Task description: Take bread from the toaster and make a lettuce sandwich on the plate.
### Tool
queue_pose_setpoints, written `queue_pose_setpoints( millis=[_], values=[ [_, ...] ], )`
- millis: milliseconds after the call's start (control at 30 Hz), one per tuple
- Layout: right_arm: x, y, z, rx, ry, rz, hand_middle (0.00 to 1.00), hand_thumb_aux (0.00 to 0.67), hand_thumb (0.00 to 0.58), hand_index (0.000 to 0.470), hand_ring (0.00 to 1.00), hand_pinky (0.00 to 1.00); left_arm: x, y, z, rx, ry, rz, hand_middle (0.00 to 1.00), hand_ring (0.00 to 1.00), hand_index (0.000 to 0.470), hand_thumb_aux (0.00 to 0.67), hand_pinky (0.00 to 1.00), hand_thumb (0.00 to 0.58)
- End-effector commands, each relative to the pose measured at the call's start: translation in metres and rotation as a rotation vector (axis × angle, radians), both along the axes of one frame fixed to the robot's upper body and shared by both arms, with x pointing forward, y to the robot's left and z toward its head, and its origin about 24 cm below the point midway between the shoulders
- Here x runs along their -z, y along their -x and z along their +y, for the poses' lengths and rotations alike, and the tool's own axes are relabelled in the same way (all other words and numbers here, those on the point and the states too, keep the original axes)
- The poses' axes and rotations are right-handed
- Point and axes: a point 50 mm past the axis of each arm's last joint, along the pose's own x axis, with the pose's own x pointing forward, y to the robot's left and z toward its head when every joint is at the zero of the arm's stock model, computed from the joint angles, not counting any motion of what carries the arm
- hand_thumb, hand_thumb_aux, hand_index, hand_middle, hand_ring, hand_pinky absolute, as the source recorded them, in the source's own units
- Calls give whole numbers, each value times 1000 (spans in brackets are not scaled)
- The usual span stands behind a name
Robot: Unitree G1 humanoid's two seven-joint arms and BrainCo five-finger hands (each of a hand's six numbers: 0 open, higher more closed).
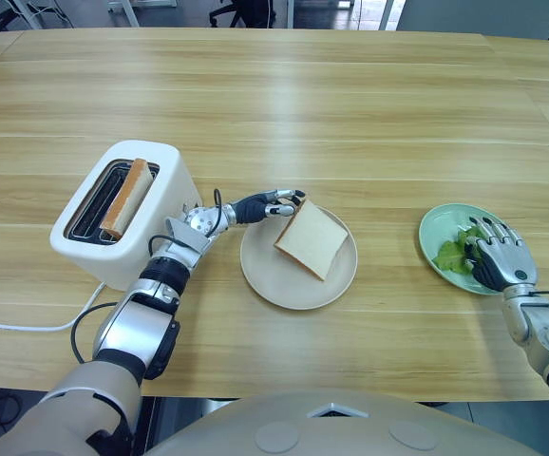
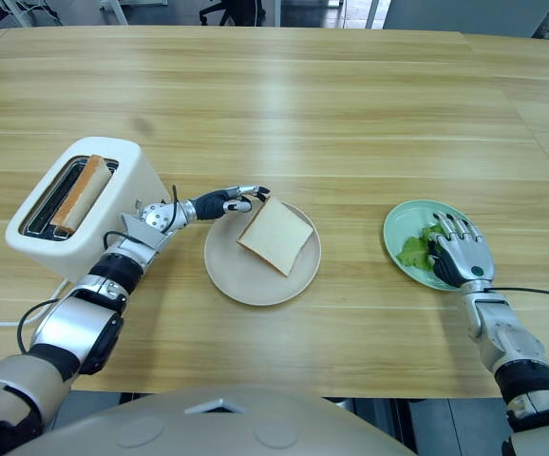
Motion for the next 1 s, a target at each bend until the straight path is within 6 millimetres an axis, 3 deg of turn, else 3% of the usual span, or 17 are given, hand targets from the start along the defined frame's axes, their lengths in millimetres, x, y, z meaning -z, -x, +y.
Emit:
queue_pose_setpoints(
  millis=[33,133,167,200,233,633,1000],
  values=[
    [-8,0,-2,1,-20,-39,0,670,580,460,0,0,-12,-1,2,0,44,-39,0,0,0,0,0,0],
    [-7,1,-3,10,-24,-33,0,670,580,460,0,0,-14,0,3,0,58,-42,0,0,0,0,0,0],
    [-7,2,-4,18,-22,-28,0,607,575,417,0,0,-14,1,3,0,59,-43,0,0,0,0,0,0],
    [-6,3,-6,30,-20,-19,0,323,425,222,0,0,-14,2,4,1,59,-45,0,0,0,0,0,0],
    [-5,4,-8,39,-17,-5,0,0,0,0,0,0,-14,3,4,2,58,-48,0,0,0,0,0,0],
    [3,12,-28,134,35,99,0,0,0,0,0,0,-33,7,6,7,116,-106,0,0,0,0,0,0],
    [16,9,-32,154,36,157,0,0,0,0,0,0,-31,10,4,7,118,-94,0,0,0,0,0,0]
  ],
)
